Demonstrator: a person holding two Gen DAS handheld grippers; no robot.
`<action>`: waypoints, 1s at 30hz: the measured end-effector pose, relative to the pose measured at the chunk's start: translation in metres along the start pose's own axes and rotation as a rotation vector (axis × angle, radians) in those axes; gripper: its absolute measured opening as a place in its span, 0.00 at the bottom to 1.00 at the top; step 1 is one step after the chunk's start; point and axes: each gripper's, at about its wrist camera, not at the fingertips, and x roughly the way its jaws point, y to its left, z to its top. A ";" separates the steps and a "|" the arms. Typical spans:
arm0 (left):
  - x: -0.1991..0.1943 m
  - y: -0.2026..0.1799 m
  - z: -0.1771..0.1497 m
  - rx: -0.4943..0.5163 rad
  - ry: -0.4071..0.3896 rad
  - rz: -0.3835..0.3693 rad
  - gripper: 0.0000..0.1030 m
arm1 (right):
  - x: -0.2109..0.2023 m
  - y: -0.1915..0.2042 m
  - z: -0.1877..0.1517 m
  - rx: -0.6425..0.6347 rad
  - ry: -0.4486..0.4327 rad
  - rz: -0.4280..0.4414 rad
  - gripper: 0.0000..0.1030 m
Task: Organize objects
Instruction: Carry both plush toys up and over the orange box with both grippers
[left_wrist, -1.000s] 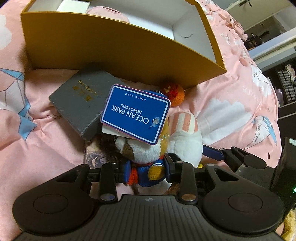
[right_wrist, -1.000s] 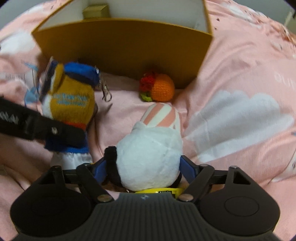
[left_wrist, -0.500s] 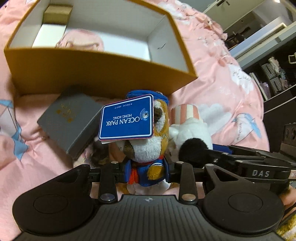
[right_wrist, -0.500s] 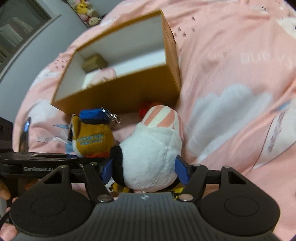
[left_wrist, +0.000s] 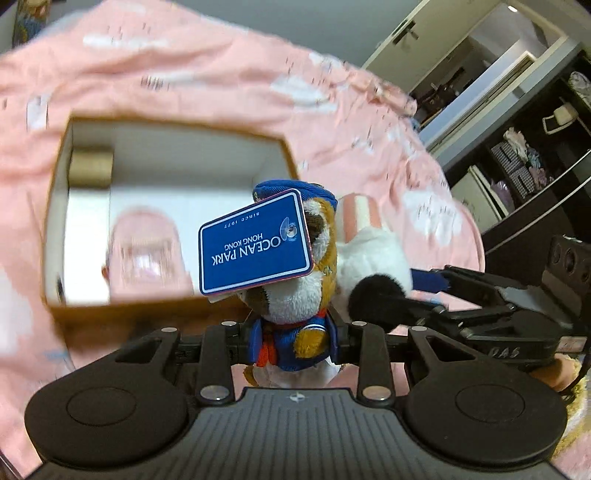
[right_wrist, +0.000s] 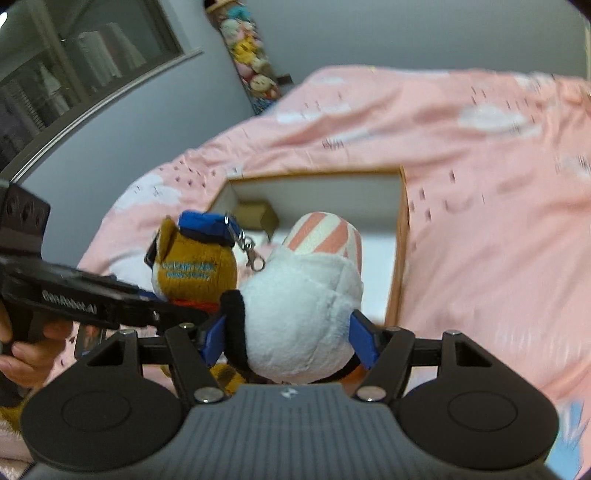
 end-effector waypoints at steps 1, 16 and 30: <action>-0.003 -0.002 0.008 0.015 -0.016 0.006 0.36 | -0.001 -0.001 0.006 -0.010 -0.007 0.001 0.67; 0.085 0.046 0.070 -0.065 0.158 0.046 0.36 | 0.077 -0.031 0.052 -0.089 0.133 -0.034 0.67; 0.153 0.087 0.064 -0.159 0.328 0.054 0.36 | 0.141 -0.039 0.047 -0.165 0.311 -0.063 0.67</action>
